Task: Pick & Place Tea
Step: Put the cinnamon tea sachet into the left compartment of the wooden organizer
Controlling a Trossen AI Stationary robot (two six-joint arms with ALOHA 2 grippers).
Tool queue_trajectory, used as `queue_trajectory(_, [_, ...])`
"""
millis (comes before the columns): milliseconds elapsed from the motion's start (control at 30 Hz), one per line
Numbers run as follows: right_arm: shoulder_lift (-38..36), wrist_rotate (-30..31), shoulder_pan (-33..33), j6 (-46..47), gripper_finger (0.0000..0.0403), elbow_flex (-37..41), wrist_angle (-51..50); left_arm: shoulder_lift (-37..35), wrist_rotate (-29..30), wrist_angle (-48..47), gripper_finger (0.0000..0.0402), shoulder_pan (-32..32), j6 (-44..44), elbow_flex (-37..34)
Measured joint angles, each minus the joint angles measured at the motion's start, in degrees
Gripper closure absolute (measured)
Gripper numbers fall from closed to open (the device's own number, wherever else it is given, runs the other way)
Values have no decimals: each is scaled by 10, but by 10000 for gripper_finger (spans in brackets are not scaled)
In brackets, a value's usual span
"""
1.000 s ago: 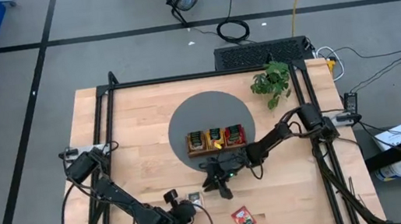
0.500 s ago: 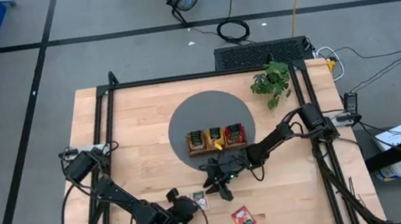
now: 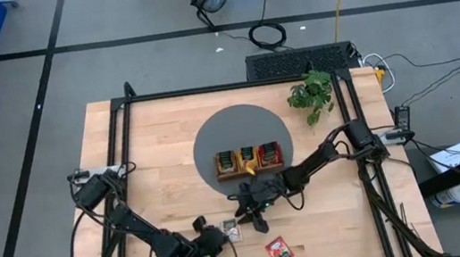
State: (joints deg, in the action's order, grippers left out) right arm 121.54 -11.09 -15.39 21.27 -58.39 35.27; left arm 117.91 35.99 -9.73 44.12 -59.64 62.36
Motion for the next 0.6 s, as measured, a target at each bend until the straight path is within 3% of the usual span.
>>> queue_trajectory(233, [1, 18, -1, -12, 289, 0, -8, -32, 37, -11, 387, 7, 112, 28])
queue_trajectory(600, [1, 20, -9, -14, 289, 1, -8, -37, -10, -35, 392, 4, 56, 35])
